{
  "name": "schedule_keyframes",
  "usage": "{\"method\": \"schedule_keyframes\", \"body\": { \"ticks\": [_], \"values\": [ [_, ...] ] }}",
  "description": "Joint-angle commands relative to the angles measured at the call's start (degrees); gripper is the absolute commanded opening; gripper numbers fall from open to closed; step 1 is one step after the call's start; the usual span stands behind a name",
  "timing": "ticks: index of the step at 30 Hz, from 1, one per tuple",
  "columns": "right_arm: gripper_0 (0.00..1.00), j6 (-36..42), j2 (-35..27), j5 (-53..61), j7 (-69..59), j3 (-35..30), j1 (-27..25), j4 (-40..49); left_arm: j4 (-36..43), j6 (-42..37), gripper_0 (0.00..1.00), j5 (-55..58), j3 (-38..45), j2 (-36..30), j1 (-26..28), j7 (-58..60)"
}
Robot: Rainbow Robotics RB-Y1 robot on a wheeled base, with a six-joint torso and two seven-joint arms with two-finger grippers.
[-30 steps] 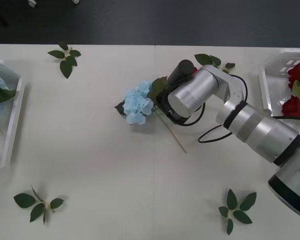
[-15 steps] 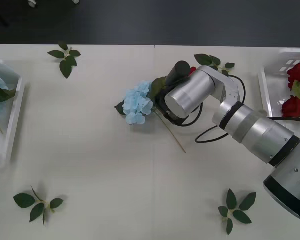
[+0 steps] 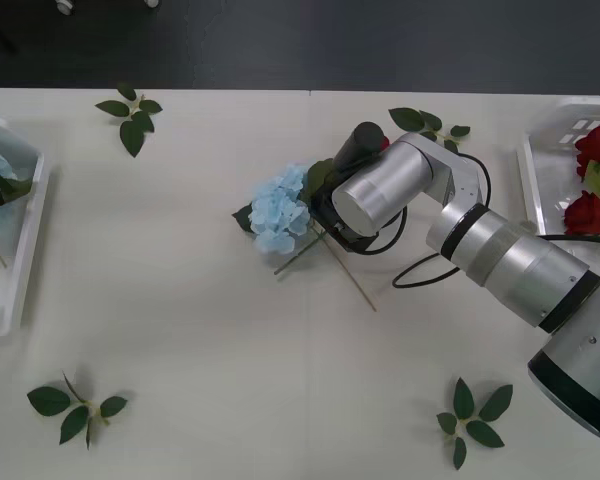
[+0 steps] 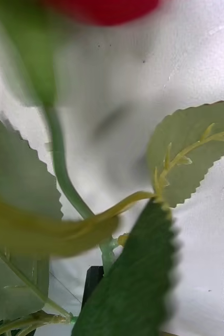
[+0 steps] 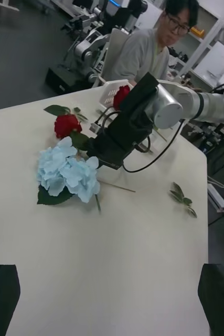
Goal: Put the red flowers into the right box and the blue flowers into the left box
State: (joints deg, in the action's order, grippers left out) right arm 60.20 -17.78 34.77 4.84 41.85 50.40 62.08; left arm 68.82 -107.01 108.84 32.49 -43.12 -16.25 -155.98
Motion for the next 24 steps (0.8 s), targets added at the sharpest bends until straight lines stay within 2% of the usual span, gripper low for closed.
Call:
{"method": "schedule_keyframes", "body": {
  "ticks": [1, 7, 20, 24],
  "values": [
    [0.00, -0.4, -3.0, 0.2, 3.3, -0.3, 1.8, 3.9, 5.3, -0.7, 1.00, -1.7, 0.6, 0.7, -1.8, 1.0],
    [0.00, 4.9, -5.7, -0.1, 4.1, -2.6, 1.8, 11.7, 10.3, -0.7, 1.00, -4.7, 0.6, 2.6, -1.8, 1.0],
    [0.00, 15.9, -15.7, 0.3, 6.2, -6.9, 1.8, 33.5, 11.9, -0.6, 1.00, -6.1, 0.9, 7.4, -1.9, 1.0],
    [0.00, 20.3, -20.0, 0.8, 11.6, -7.1, 1.8, 41.3, 13.3, -0.5, 1.00, -6.6, 1.1, 8.0, -1.9, 1.0]
  ]
}}
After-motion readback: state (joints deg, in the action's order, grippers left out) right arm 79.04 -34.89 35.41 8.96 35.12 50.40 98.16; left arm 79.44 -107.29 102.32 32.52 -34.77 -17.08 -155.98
